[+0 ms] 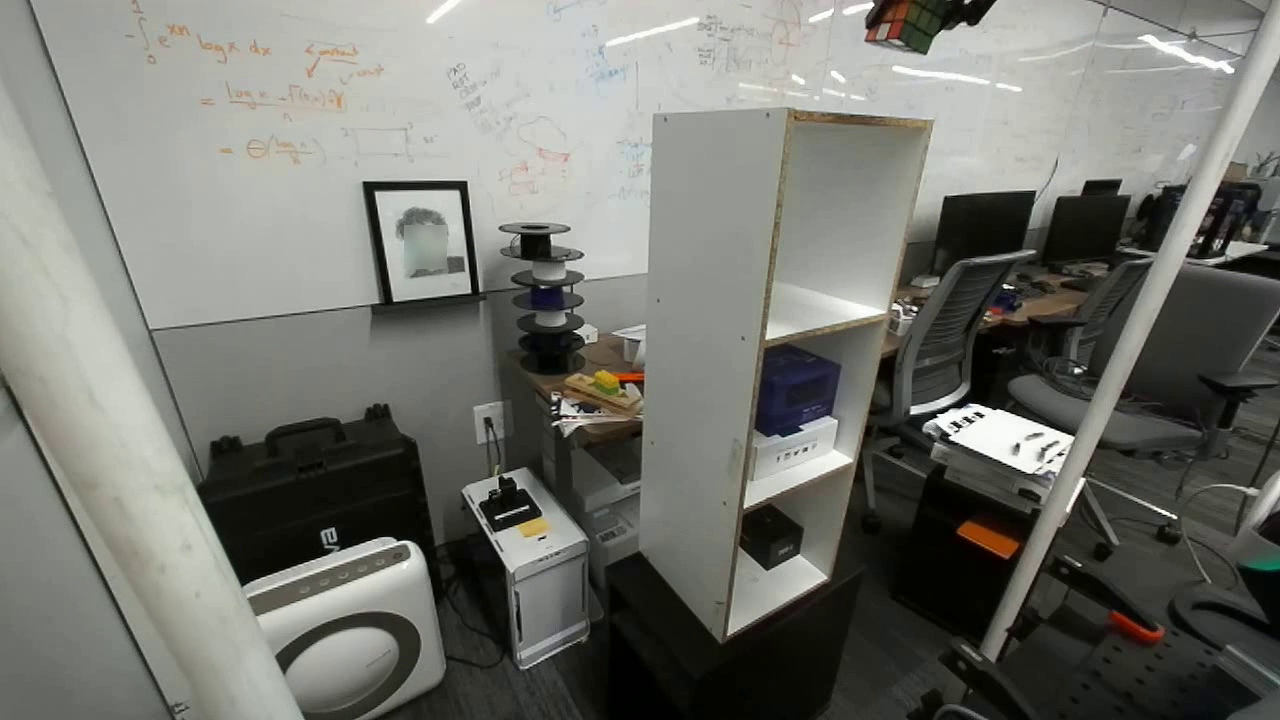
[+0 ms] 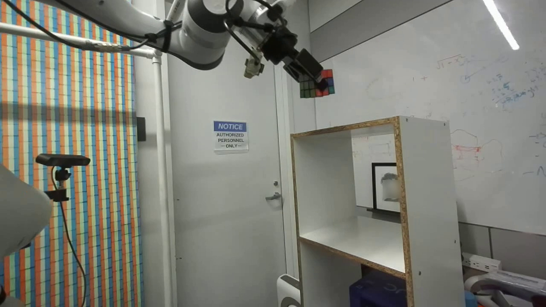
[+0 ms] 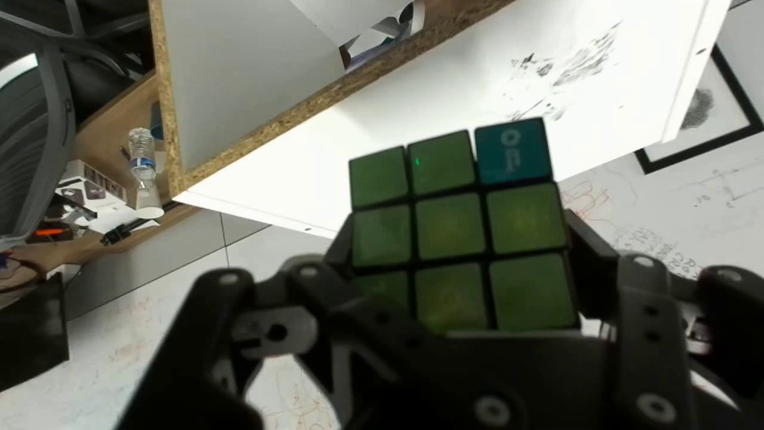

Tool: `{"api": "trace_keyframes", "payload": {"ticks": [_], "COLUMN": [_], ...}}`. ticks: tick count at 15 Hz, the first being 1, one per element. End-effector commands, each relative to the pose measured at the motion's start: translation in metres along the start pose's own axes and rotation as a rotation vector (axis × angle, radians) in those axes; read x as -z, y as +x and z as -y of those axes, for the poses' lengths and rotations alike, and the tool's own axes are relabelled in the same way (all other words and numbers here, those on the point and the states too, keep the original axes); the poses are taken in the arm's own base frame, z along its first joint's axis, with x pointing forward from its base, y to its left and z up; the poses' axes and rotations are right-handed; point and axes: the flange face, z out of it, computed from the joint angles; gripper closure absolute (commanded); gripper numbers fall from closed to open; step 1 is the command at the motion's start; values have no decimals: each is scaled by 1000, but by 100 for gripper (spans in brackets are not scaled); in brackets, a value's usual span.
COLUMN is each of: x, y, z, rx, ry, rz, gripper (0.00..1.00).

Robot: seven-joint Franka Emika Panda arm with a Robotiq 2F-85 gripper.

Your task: Put the rubik's cube on the top of the shelf

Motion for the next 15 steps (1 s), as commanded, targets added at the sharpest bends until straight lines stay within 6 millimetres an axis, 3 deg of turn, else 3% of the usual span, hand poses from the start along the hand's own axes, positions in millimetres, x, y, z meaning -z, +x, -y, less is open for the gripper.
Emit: {"api": "trace_keyframes", "payload": {"ticks": [1,4,5,7,9,11,15], "x": [-67,-114,-121,-123,-108,-78,-14], "y": [31,35,34,36,29,10,-32], "z": [23,44,51,68,83,99,102], "rx": [-51,-62,-63,-59,-28,18,95], "ry": [1,-24,-31,-25,-27,20,75], "rz": [32,86,105,141,224,380,645], "gripper": [50,50,6,0,0,0,0]}}
